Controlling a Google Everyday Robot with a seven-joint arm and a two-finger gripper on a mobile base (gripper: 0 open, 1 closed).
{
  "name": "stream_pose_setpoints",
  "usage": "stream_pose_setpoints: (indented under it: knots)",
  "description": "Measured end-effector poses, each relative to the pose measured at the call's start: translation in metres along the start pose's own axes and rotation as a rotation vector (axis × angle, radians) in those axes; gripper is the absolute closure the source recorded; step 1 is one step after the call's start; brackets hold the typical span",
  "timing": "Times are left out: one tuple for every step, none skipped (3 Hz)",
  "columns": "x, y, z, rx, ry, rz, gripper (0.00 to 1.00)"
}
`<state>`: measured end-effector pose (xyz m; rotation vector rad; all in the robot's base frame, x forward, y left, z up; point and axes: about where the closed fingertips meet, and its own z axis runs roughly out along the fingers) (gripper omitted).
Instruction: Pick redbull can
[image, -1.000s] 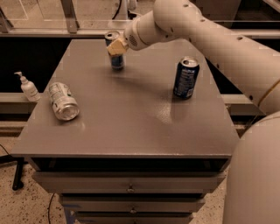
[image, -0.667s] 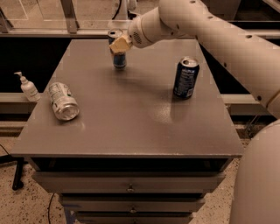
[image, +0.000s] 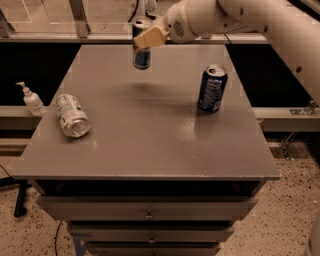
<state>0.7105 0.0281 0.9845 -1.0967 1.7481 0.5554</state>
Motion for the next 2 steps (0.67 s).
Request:
stream_pose_setpoints:
  knots:
    - [-0.002, 0.007, -0.044, -0.093, -0.111, 0.064, 1.0]
    - [-0.005, 0.009, -0.057, -0.11, -0.145, 0.099, 1.0]
